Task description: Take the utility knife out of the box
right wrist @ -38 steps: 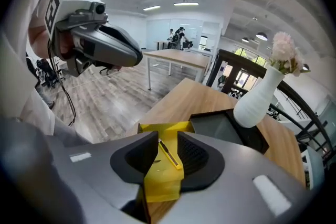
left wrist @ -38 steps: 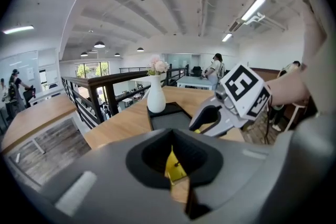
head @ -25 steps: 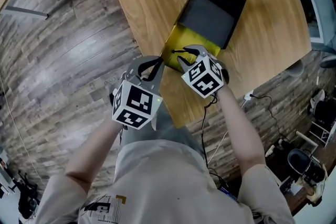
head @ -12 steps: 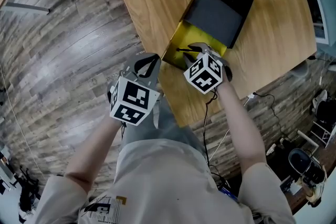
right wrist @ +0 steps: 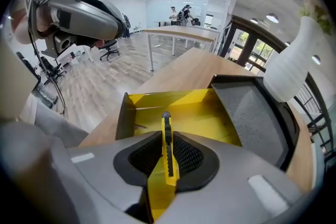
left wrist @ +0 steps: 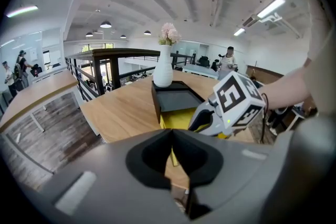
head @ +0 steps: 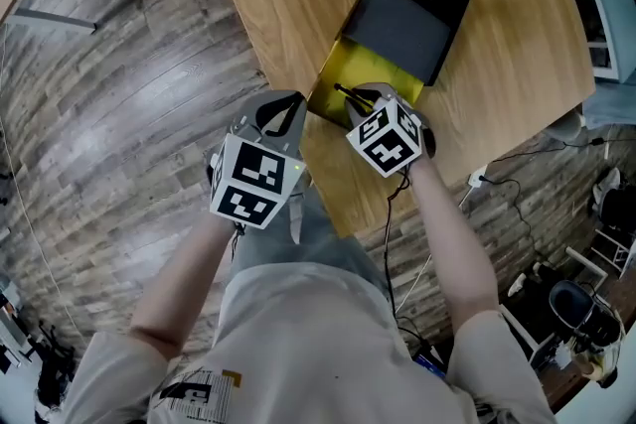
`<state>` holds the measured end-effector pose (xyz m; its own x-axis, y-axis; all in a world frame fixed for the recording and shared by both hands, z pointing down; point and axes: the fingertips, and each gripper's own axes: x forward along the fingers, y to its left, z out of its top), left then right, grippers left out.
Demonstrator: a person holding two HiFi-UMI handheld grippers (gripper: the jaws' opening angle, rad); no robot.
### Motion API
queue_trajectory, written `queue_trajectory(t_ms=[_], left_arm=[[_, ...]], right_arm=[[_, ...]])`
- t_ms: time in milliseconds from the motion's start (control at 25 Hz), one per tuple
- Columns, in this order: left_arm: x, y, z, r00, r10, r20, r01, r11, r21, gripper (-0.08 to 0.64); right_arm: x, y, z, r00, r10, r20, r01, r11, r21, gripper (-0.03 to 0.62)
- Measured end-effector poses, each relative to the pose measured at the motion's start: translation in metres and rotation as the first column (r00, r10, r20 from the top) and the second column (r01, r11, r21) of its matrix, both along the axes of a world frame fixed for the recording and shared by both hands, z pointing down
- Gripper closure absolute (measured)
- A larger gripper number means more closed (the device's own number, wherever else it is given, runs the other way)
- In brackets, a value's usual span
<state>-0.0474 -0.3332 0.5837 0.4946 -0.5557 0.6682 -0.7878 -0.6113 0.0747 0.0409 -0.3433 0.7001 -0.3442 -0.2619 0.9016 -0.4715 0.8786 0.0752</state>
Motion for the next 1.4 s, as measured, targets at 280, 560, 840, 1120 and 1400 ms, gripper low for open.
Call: queue_trajectory(t_ms=[280, 560, 840, 1120, 1400], left_arm=[[0.002, -0.01, -0.056, 1.0, 0.006, -0.009, -0.005, 0.994, 0.109, 0.558], [0.005, -0.015, -0.131, 0.999, -0.006, -0.04, 0.017, 0.96, 0.278, 0.558], [0.025, -0.003, -0.211, 0.998, 0.041, -0.047, -0.018, 0.913, 0.407, 0.558], [0.046, 0.016, -0.306, 0.991, 0.116, -0.061, -0.061, 0.825, 0.562, 0.558], [0.062, 0.05, -0.381, 0.978, 0.158, -0.132, -0.033, 0.753, 0.657, 0.558]], right_arm=[[0.012, -0.009, -0.086, 0.986, 0.107, 0.127, -0.125, 0.981, 0.149, 0.526], [0.015, -0.002, -0.199, 0.929, 0.151, 0.338, -0.244, 0.937, 0.252, 0.525], [0.033, 0.017, -0.305, 0.876, 0.147, 0.459, -0.347, 0.854, 0.387, 0.525], [0.055, 0.043, -0.413, 0.776, 0.099, 0.623, -0.464, 0.758, 0.458, 0.525], [0.089, 0.076, -0.482, 0.731, 0.066, 0.679, -0.557, 0.632, 0.538, 0.525]])
